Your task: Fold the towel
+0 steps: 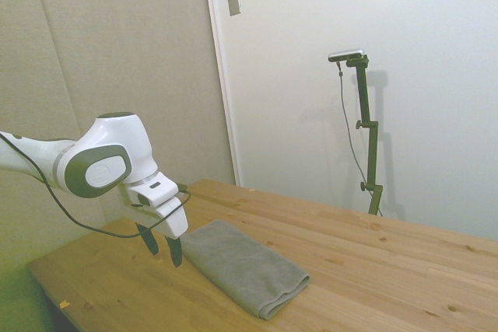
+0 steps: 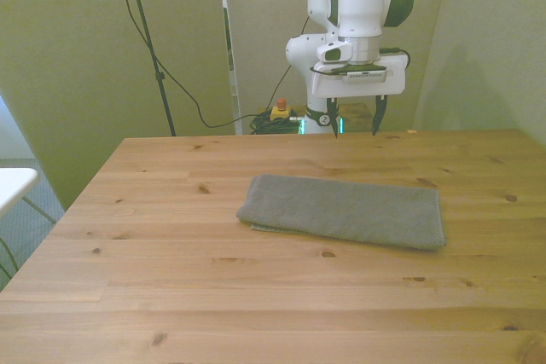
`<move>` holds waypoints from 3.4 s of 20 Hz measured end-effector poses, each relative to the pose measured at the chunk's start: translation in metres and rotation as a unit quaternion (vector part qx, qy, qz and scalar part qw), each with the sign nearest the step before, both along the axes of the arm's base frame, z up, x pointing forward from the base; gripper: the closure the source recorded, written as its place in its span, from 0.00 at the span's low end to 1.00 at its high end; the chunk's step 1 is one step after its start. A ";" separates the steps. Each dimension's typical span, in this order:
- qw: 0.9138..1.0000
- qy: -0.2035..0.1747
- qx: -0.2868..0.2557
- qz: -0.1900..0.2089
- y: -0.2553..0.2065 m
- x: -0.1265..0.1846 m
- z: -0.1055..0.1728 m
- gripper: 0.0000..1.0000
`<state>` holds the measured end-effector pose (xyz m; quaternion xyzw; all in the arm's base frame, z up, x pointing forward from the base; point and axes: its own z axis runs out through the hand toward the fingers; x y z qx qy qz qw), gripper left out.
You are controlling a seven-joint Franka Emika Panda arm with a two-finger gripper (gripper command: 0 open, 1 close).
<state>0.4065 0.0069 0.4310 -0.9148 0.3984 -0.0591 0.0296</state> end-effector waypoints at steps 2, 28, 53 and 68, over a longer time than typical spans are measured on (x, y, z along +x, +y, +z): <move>1.000 0.001 -0.001 0.004 0.000 0.000 -0.001 0.00; 0.971 0.020 -0.204 -0.120 0.199 0.232 -0.053 0.00; 0.944 0.052 -0.303 -0.118 0.196 0.219 -0.089 0.00; 0.945 0.051 -0.295 -0.132 0.162 0.222 -0.093 1.00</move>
